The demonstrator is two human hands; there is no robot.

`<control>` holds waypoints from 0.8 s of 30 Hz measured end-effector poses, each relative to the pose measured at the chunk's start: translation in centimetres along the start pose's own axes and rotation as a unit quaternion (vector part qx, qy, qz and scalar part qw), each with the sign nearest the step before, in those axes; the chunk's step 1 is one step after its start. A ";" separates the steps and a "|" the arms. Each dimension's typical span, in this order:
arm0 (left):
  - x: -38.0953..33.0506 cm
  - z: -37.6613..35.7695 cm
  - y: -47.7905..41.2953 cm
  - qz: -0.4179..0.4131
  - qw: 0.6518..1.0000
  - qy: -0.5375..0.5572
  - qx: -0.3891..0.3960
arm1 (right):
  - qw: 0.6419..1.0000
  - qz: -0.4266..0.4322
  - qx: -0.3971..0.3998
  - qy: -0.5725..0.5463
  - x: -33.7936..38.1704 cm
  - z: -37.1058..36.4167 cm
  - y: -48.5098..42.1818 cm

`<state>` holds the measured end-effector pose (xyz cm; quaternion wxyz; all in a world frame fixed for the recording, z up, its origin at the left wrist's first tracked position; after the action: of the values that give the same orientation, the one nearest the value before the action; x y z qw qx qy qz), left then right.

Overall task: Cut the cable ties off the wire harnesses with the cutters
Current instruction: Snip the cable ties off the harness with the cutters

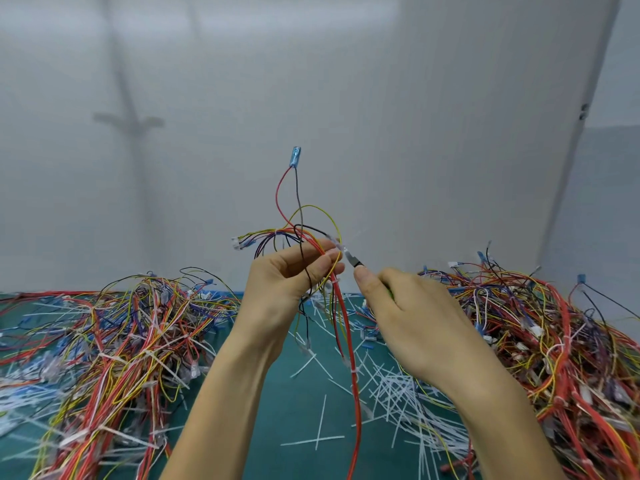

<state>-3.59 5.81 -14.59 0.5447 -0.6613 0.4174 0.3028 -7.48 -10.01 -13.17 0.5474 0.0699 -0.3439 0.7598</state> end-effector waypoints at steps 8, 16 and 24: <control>-0.4 -0.1 0.2 -0.016 0.999 -0.035 -0.002 | 1.000 0.001 0.024 0.020 0.0 0.3 0.2; 0.0 -0.6 0.1 -0.012 0.997 -0.075 -0.006 | 0.999 -0.003 0.025 0.038 0.4 0.0 0.4; -0.3 -0.6 0.3 -0.026 0.996 -0.086 0.006 | 0.999 -0.024 0.014 0.032 -0.3 -0.3 0.2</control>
<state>-3.99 5.31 -14.34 0.5904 -0.6398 0.3540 0.3417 -7.41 -10.13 -13.61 0.5755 0.0614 -0.3140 0.7526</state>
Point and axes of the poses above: each hand's wrist, its own y-axis away from the middle knuckle, its own z-axis out of the back of the hand, x = y × z, the point moved 5 cm from there along -y, towards the middle knuckle
